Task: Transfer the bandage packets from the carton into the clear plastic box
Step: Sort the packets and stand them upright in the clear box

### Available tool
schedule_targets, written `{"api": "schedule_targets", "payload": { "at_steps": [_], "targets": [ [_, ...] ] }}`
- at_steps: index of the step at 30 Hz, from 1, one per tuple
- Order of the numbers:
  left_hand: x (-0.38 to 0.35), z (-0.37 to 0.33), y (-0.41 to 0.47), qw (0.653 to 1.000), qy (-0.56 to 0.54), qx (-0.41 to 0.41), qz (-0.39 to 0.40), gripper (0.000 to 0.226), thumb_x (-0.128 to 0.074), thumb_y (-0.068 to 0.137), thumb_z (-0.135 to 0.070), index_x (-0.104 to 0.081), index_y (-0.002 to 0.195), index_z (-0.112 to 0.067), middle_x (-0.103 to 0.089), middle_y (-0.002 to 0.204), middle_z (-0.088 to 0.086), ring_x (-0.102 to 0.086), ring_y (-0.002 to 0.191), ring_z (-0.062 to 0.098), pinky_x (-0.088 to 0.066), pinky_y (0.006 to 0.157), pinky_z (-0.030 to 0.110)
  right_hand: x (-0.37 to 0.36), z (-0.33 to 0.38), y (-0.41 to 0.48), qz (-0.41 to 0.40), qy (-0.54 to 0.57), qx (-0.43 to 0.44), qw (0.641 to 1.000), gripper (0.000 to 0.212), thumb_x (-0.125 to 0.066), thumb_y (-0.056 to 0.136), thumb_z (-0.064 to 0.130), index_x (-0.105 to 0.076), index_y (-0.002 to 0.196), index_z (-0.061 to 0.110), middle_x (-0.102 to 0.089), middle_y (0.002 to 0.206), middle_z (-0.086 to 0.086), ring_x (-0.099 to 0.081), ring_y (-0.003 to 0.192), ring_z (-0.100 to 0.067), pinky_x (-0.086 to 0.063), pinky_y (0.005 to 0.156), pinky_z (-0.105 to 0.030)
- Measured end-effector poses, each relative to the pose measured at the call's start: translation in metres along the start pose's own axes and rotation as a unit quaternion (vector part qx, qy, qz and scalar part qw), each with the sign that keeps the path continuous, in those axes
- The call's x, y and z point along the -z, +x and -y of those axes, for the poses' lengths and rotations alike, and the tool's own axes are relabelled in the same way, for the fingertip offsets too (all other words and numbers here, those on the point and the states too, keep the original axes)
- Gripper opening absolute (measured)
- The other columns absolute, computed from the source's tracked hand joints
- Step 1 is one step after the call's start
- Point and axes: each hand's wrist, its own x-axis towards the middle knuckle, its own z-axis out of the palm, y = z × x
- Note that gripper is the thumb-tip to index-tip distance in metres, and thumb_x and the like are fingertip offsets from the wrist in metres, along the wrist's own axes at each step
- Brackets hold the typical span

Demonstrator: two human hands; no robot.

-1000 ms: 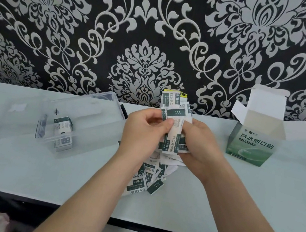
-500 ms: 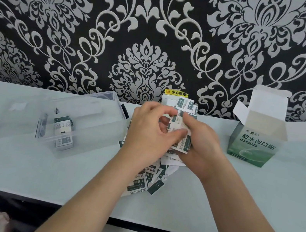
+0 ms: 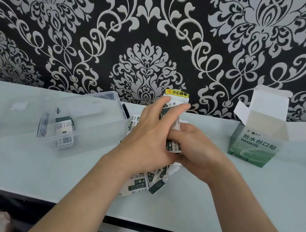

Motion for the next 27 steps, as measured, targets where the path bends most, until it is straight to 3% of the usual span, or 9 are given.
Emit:
{"api": "schedule_targets", "payload": {
  "at_steps": [4,7,13,16,18,20,22,24,27],
  "targets": [
    [-0.003,-0.004,-0.001,0.997,0.043,-0.058,-0.025,0.089,-0.078,0.069,-0.016,-0.031,0.14,-0.043,-0.011,0.145,-0.015,-0.021,0.138,0.013,-0.05,0.094,0.04,0.0,0.001,-0.002,0.003,0.027,0.022,0.999,0.027,-0.04,0.094,0.002,-0.065,0.102,0.009,-0.072,0.082,-0.007,-0.07,0.08,-0.019,-0.054,0.059,-0.031],
    [-0.002,-0.004,-0.002,0.998,0.037,-0.049,-0.011,0.085,-0.082,0.066,-0.036,-0.035,0.136,-0.039,-0.01,0.148,-0.016,-0.022,0.138,0.012,-0.047,0.098,0.039,0.002,0.001,-0.002,-0.006,0.006,0.042,0.999,0.024,-0.042,0.093,0.002,-0.063,0.104,0.006,-0.069,0.083,-0.009,-0.069,0.08,-0.02,-0.051,0.053,-0.025],
    [0.006,0.002,-0.004,1.0,-0.008,0.01,0.017,0.099,-0.084,0.059,-0.047,-0.029,0.141,-0.038,-0.02,0.143,-0.019,-0.033,0.13,0.007,-0.04,0.104,0.033,0.001,0.001,-0.001,-0.03,-0.005,0.03,0.999,0.021,-0.046,0.091,0.001,-0.058,0.075,0.008,-0.048,0.063,-0.008,-0.046,0.052,-0.015,-0.038,0.043,-0.02],
    [0.022,0.006,-0.012,0.999,-0.013,0.044,0.003,0.096,-0.084,0.063,-0.045,-0.026,0.139,-0.042,-0.03,0.14,-0.019,-0.036,0.126,0.002,-0.034,0.103,0.026,0.009,0.0,0.001,-0.067,-0.03,0.008,0.997,0.017,-0.047,0.095,0.006,-0.063,0.095,0.003,-0.036,0.061,-0.001,-0.029,0.047,-0.011,-0.022,0.039,-0.019],
    [0.034,0.011,-0.02,0.993,0.055,0.085,0.057,0.073,-0.082,0.066,-0.047,-0.037,0.123,-0.042,-0.045,0.122,-0.018,-0.049,0.11,0.005,-0.044,0.096,0.032,0.015,-0.002,0.002,-0.089,-0.08,-0.007,0.993,0.02,-0.051,0.097,0.013,-0.06,0.102,-0.004,-0.036,0.056,0.003,-0.027,0.042,-0.008,-0.018,0.038,-0.019],
    [0.04,0.015,-0.031,0.968,0.153,0.11,0.163,0.053,-0.078,0.067,-0.053,-0.045,0.106,-0.04,-0.052,0.104,-0.02,-0.054,0.095,0.005,-0.05,0.084,0.032,0.017,-0.005,0.002,-0.097,-0.142,-0.013,0.985,0.018,-0.056,0.096,0.018,-0.062,0.083,0.007,-0.046,0.048,0.007,-0.037,0.035,-0.004,-0.025,0.036,-0.016],
    [0.037,0.018,-0.04,0.944,0.216,0.11,0.223,0.053,-0.077,0.065,-0.059,-0.048,0.104,-0.038,-0.054,0.104,-0.018,-0.055,0.096,0.008,-0.05,0.081,0.034,0.014,-0.008,0.002,-0.098,-0.198,-0.011,0.975,0.018,-0.057,0.095,0.022,-0.062,0.079,0.018,-0.062,0.054,0.008,-0.057,0.045,-0.006,-0.043,0.046,-0.016],
    [0.031,0.022,-0.044,0.936,0.24,0.112,0.232,0.059,-0.078,0.064,-0.059,-0.046,0.107,-0.036,-0.053,0.109,-0.015,-0.054,0.099,0.011,-0.05,0.081,0.036,0.01,-0.011,0.005,-0.093,-0.243,-0.003,0.966,0.017,-0.056,0.094,0.027,-0.066,0.091,0.013,-0.075,0.081,-0.007,-0.071,0.077,-0.027,-0.058,0.075,-0.036],
    [0.03,0.029,-0.043,0.933,0.248,0.132,0.225,0.069,-0.079,0.062,-0.059,-0.04,0.112,-0.033,-0.043,0.111,-0.01,-0.048,0.1,0.013,-0.047,0.078,0.033,-0.001,-0.01,0.005,-0.092,-0.297,0.004,0.95,0.028,-0.054,0.094,0.028,-0.062,0.095,0.001,-0.071,0.099,-0.02,-0.067,0.093,-0.037,-0.053,0.085,-0.049]
  ]
}}
